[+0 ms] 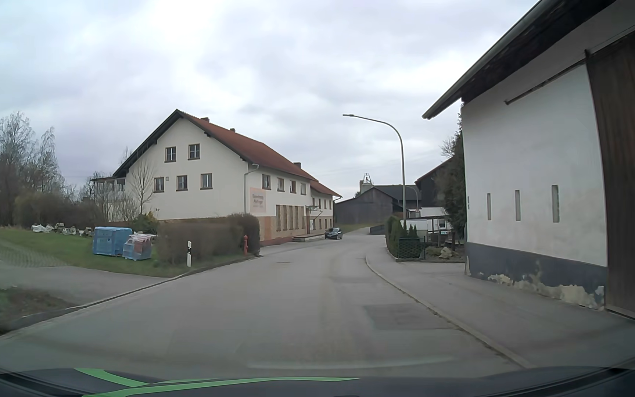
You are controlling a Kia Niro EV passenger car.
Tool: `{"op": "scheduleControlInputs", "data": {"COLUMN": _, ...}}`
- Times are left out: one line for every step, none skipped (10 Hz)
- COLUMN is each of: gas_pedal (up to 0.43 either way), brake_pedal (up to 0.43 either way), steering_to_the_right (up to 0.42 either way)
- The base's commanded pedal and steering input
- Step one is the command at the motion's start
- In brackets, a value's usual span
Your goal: Follow the waypoints while adhering to traffic rules and regulations
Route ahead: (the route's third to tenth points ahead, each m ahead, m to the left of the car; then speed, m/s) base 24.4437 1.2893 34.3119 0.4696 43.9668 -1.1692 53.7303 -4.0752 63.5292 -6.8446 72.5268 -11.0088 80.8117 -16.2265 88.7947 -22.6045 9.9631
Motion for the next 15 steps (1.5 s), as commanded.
{"op": "scheduleControlInputs", "data": {"gas_pedal": 0.039, "brake_pedal": 0.0, "steering_to_the_right": 0.001}}
{"op": "scheduleControlInputs", "data": {"gas_pedal": 0.039, "brake_pedal": 0.0, "steering_to_the_right": 0.004}}
{"op": "scheduleControlInputs", "data": {"gas_pedal": 0.039, "brake_pedal": 0.0, "steering_to_the_right": 0.004}}
{"op": "scheduleControlInputs", "data": {"gas_pedal": 0.039, "brake_pedal": 0.0, "steering_to_the_right": 0.004}}
{"op": "scheduleControlInputs", "data": {"gas_pedal": 0.039, "brake_pedal": 0.0, "steering_to_the_right": 0.004}}
{"op": "scheduleControlInputs", "data": {"gas_pedal": 0.039, "brake_pedal": 0.0, "steering_to_the_right": 0.005}}
{"op": "scheduleControlInputs", "data": {"gas_pedal": 0.039, "brake_pedal": 0.0, "steering_to_the_right": 0.006}}
{"op": "scheduleControlInputs", "data": {"gas_pedal": 0.039, "brake_pedal": 0.0, "steering_to_the_right": 0.007}}
{"op": "scheduleControlInputs", "data": {"gas_pedal": 0.039, "brake_pedal": 0.0, "steering_to_the_right": 0.008}}
{"op": "scheduleControlInputs", "data": {"gas_pedal": 0.039, "brake_pedal": 0.0, "steering_to_the_right": 0.01}}
{"op": "scheduleControlInputs", "data": {"gas_pedal": 0.039, "brake_pedal": 0.0, "steering_to_the_right": 0.011}}
{"op": "scheduleControlInputs", "data": {"gas_pedal": 0.039, "brake_pedal": 0.0, "steering_to_the_right": 0.012}}
{"op": "scheduleControlInputs", "data": {"gas_pedal": 0.039, "brake_pedal": 0.0, "steering_to_the_right": 0.016}}
{"op": "scheduleControlInputs", "data": {"gas_pedal": 0.039, "brake_pedal": 0.0, "steering_to_the_right": 0.02}}
{"op": "scheduleControlInputs", "data": {"gas_pedal": 0.039, "brake_pedal": 0.0, "steering_to_the_right": 0.02}}
